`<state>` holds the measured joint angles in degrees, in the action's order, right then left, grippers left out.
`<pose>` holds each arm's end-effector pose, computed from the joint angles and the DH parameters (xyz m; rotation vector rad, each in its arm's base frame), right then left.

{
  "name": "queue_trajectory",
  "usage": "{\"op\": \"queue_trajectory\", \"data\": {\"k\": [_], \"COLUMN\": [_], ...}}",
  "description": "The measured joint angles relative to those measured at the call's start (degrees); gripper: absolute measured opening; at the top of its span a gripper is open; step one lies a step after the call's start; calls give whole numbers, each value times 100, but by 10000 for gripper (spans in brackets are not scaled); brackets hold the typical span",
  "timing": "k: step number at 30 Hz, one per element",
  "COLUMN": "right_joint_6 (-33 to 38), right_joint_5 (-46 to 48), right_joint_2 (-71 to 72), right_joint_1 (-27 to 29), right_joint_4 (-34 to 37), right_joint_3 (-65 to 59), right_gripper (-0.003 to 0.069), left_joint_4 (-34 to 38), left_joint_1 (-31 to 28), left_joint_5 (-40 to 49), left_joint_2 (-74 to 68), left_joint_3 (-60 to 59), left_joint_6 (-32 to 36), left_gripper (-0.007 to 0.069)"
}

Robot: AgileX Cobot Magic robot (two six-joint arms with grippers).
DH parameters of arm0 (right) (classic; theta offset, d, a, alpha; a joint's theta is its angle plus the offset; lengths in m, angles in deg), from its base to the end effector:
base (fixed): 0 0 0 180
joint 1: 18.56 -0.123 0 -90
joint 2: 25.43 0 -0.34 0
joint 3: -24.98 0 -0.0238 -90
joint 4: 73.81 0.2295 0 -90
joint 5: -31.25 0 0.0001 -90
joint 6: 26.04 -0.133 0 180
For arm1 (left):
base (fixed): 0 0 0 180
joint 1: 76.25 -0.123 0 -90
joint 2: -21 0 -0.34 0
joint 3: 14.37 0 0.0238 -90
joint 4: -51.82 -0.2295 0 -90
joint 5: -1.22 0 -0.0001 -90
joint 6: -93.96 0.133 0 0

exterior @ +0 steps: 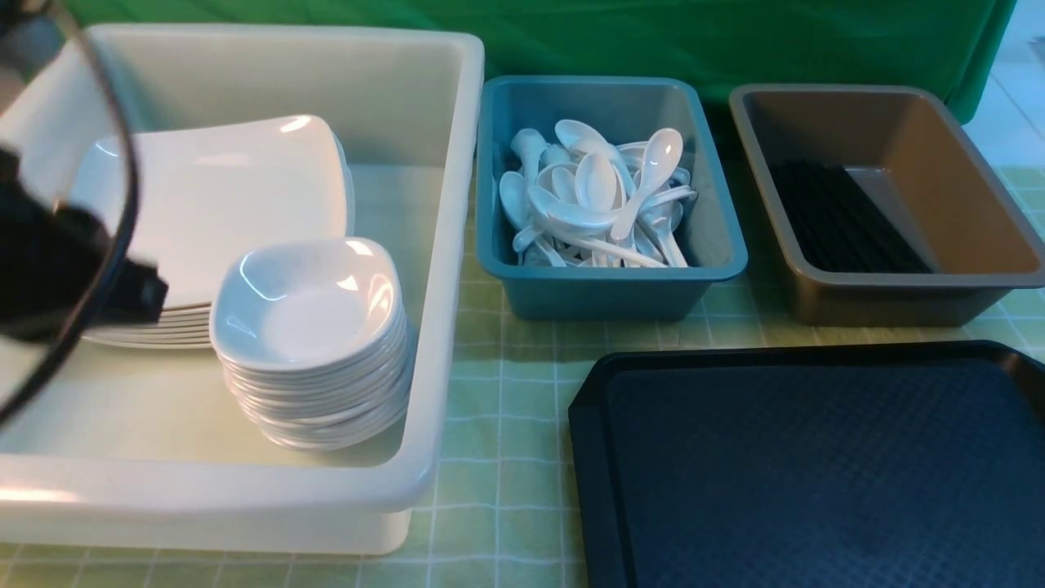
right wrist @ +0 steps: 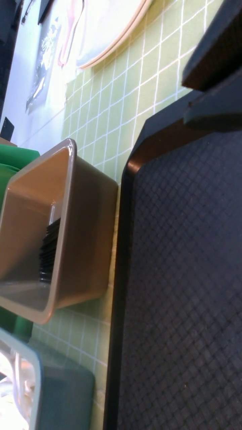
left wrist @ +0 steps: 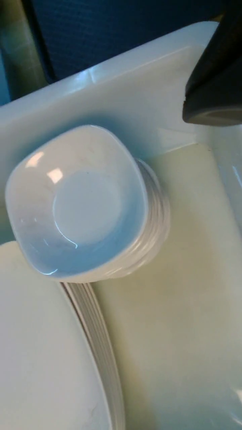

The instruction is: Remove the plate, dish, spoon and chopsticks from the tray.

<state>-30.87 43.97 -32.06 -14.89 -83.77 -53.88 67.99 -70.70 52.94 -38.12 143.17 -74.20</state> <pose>0.0204 -0.0064 0.1854 0.0101 1.7128 -0.1436 0.1417 -0.0430 0.3848 0.2571 2.2877 -0.2889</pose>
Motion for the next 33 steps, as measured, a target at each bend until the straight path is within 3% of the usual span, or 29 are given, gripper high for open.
{"op": "queue_trajectory", "data": {"k": [5,9,24,28,33], "right_joint_6": [0,0,0,0,0], "right_joint_5": [0,0,0,0,0], "right_joint_2": [0,0,0,0,0], "right_joint_1": [0,0,0,0,0], "right_joint_4": [0,0,0,0,0], "right_joint_3": [0,0,0,0,0], "right_gripper": [111,120,155,166,177], "left_joint_4": [850,1132,-159,-583,-1382], "left_joint_1": [0,0,0,-24,-498], "left_joint_5": [-2132,-3002,-3294,-3499,-3559], "left_joint_2": [1431,2345,2990,3309,4505], "left_joint_3": [-1847,-2683,-3608,-3966,-4863], "left_joint_6": [-2,-7,-24,-401,-1184], "left_gripper": [-13,-13,-13,-13,-13]}}
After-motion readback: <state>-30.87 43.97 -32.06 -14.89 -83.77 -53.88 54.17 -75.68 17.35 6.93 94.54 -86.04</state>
